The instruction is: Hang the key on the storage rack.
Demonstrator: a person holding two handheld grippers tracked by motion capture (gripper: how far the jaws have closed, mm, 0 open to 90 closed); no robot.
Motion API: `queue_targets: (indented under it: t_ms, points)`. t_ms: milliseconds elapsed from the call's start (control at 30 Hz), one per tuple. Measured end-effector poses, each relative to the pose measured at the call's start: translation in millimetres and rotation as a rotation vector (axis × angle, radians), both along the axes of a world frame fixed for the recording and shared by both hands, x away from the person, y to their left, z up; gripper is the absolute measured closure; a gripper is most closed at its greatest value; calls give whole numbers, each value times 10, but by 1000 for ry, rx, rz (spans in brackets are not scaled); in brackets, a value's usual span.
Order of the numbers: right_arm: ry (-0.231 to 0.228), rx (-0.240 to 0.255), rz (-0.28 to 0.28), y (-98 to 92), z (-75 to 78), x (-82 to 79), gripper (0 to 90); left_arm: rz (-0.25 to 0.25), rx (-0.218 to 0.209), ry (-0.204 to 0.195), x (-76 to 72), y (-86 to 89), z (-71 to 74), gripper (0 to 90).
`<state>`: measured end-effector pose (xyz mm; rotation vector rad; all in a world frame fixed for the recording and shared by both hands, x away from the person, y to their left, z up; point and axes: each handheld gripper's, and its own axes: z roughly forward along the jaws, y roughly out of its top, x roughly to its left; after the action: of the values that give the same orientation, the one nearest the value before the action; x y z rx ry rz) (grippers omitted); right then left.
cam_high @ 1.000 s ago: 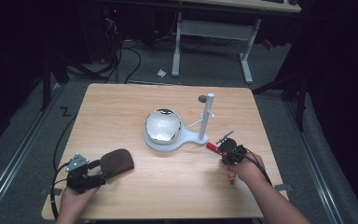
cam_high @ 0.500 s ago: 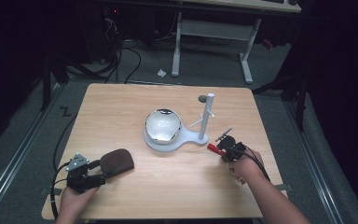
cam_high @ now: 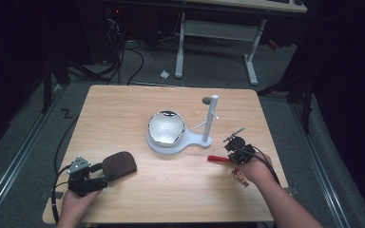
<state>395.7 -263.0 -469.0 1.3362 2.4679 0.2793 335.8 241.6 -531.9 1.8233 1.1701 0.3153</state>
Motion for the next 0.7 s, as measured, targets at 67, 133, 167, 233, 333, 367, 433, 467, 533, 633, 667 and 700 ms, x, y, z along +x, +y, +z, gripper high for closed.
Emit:
queue_targets:
  t_ms: [67, 133, 167, 233, 333, 367, 433, 467, 533, 633, 667, 700]
  points:
    - [0, 35, 6, 30, 43, -57, 888, 0, 0, 1, 0, -1, 0, 257]
    - [3, 74, 20, 72, 87, -123, 888, 0, 1, 1, -1, -2, 0, 257]
    - [8, 112, 33, 112, 109, -171, 888, 0, 1, 2, -1, -2, 0, 257]
    - [6, 145, 56, 177, 128, -241, 889, -1, 2, 3, -3, -3, 0, 256]
    - [3, 185, 83, 268, 126, -341, 889, -2, 2, 5, -8, -4, 0, 256]
    - [1, 184, 83, 274, 122, -359, 888, -1, 1, 5, -9, -5, 0, 256]
    - [-4, 188, 64, 219, 115, -359, 888, -2, 2, 5, -11, -5, 0, 256]
    - [-6, 184, 52, 171, 104, -348, 887, -2, 2, 5, -12, -5, -1, 256]
    - [-7, 173, 15, 52, 69, -315, 886, -2, 3, 5, -14, -5, -1, 256]
    - [-5, 191, -47, -130, 35, -252, 884, -4, 2, 6, -12, -2, -2, 256]
    - [-9, 180, -61, -173, 28, -236, 882, -4, 1, 6, -11, -1, -3, 256]
    - [-13, 181, -74, -216, 25, -223, 880, -5, 0, 7, -10, 0, -3, 256]
